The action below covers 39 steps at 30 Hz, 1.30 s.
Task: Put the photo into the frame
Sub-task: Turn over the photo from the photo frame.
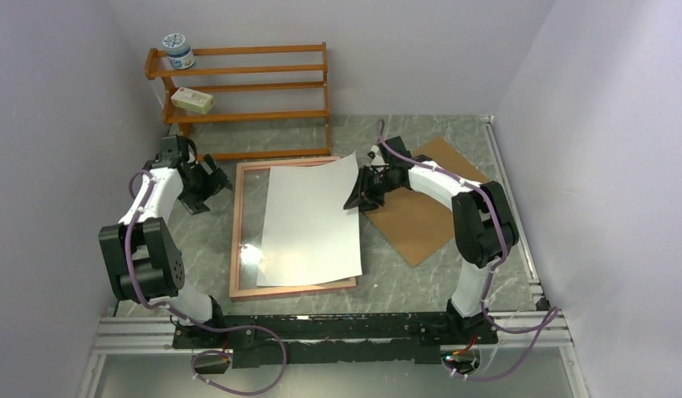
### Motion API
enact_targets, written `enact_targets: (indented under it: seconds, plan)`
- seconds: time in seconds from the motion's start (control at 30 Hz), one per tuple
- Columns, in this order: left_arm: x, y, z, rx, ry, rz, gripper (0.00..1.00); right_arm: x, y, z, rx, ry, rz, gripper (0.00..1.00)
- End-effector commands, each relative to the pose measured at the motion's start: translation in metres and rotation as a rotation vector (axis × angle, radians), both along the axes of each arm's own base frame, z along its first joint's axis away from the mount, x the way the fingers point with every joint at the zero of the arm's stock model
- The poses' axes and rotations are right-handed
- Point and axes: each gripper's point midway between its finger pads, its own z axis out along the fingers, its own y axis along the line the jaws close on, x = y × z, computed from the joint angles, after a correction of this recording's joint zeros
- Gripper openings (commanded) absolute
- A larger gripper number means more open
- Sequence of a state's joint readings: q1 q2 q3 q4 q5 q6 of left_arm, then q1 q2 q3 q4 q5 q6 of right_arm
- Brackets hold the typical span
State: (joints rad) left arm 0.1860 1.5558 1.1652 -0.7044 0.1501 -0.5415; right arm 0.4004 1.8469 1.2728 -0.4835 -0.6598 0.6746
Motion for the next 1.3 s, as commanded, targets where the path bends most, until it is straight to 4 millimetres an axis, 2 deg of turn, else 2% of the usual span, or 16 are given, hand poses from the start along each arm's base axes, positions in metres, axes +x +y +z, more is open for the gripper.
enact_targets:
  seconds: [0.0,0.13,0.2,0.27,0.33,0.67,0.8,0.93,1.07,1.27]
  plan:
    - [0.013,-0.004,-0.006,-0.059,-0.028,0.016,0.93,0.014,0.011,0.003,0.061,-0.070,0.009,0.31]
    - [0.011,-0.010,-0.019,-0.092,-0.008,-0.013,0.92,0.015,0.013,-0.008,0.066,-0.071,0.006,0.28]
    - [0.010,-0.015,-0.024,-0.118,0.001,-0.030,0.92,0.016,0.013,-0.012,0.070,-0.078,0.005,0.23]
    - [0.008,-0.018,-0.031,-0.142,0.026,-0.032,0.92,0.016,0.015,-0.015,0.080,-0.081,0.011,0.12]
    - [0.005,-0.020,-0.038,-0.156,0.049,-0.028,0.87,0.016,0.016,-0.019,0.079,-0.077,0.021,0.00]
    - [-0.002,-0.027,-0.056,-0.197,0.085,-0.046,0.84,0.014,0.042,-0.029,0.093,-0.065,0.098,0.00]
    - [-0.001,-0.028,-0.056,-0.202,0.083,-0.056,0.84,0.019,0.055,-0.030,0.096,-0.080,0.107,0.00]
    - [-0.002,-0.028,-0.056,-0.195,0.088,-0.058,0.78,0.025,0.064,-0.036,0.078,-0.091,0.112,0.00]
    - [-0.003,-0.027,-0.058,-0.193,0.099,-0.064,0.72,0.025,0.066,-0.043,0.051,-0.093,0.110,0.04]
    - [-0.003,-0.029,-0.057,-0.201,0.090,-0.072,0.69,0.024,0.063,-0.050,0.021,-0.090,0.082,0.05]
